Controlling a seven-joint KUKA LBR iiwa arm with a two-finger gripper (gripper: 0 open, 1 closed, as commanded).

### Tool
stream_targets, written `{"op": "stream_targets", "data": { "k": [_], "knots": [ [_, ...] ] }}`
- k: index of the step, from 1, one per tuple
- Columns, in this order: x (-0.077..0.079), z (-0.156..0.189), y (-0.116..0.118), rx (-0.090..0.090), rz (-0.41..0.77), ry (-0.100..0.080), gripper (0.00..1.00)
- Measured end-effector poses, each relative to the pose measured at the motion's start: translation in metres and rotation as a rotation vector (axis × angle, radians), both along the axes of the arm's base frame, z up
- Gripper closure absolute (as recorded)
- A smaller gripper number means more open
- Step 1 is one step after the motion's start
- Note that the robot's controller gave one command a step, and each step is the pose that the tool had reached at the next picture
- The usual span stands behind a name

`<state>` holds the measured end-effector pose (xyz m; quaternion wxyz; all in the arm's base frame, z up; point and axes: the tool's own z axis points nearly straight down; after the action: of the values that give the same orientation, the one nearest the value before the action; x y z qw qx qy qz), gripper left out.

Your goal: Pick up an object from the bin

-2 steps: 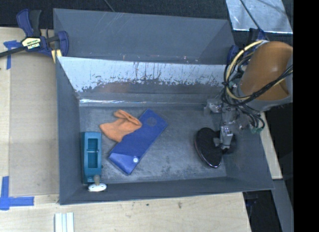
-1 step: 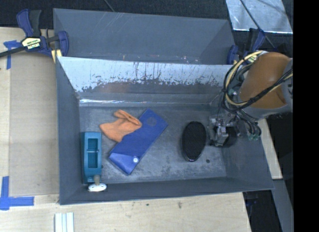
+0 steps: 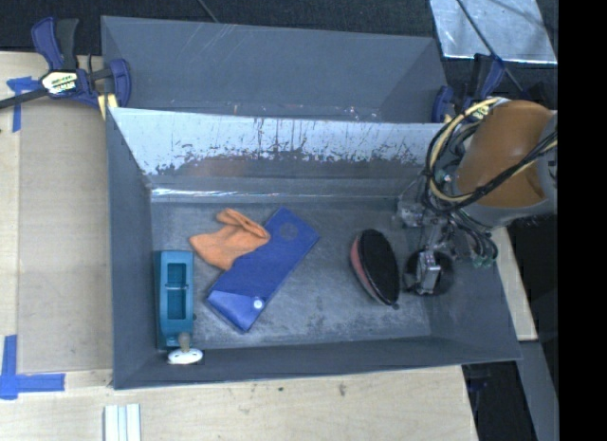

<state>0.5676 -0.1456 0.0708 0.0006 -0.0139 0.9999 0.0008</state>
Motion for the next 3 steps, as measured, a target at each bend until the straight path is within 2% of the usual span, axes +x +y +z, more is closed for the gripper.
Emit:
{"op": "stream_targets", "data": {
  "k": [1, 2, 3],
  "knots": [
    [0.000, 0.000, 0.000, 0.000, 0.000, 0.000, 0.00],
    [-0.009, 0.000, 0.001, 0.000, 0.014, 0.000, 0.00],
    [-0.014, 0.000, 0.001, 0.002, -0.043, -0.002, 1.00]
  ]
}}
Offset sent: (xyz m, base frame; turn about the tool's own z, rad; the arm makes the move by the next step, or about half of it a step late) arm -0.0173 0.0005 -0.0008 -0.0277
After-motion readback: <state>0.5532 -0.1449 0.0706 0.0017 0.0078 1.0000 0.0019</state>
